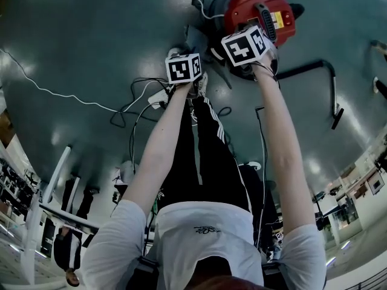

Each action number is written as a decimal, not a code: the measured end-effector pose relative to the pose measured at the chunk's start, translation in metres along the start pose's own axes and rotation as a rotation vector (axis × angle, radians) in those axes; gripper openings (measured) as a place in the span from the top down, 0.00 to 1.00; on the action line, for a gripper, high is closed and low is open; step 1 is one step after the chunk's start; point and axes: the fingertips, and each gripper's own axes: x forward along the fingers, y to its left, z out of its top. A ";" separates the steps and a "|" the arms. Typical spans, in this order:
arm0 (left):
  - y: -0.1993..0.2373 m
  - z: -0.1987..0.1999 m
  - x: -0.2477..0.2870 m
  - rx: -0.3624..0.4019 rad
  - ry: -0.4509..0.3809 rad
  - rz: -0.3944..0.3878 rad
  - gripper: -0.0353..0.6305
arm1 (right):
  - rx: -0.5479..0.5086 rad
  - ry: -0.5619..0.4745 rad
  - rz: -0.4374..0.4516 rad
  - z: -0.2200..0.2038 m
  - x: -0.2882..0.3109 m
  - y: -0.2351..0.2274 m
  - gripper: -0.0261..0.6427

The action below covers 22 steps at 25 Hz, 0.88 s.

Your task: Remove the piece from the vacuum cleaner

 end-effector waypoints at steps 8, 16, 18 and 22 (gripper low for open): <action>0.000 -0.033 -0.009 -0.131 -0.067 0.005 0.92 | -0.005 0.007 -0.013 -0.001 0.000 0.000 0.95; 0.002 -0.032 -0.013 -0.005 -0.073 -0.019 0.92 | -0.002 -0.019 -0.017 0.002 -0.002 0.002 0.95; 0.001 -0.031 -0.014 0.010 -0.074 -0.023 0.92 | -0.007 -0.016 -0.020 0.002 -0.003 0.001 0.95; 0.007 -0.041 -0.019 0.003 -0.067 0.000 0.92 | -0.016 -0.019 -0.026 0.004 -0.004 0.002 0.95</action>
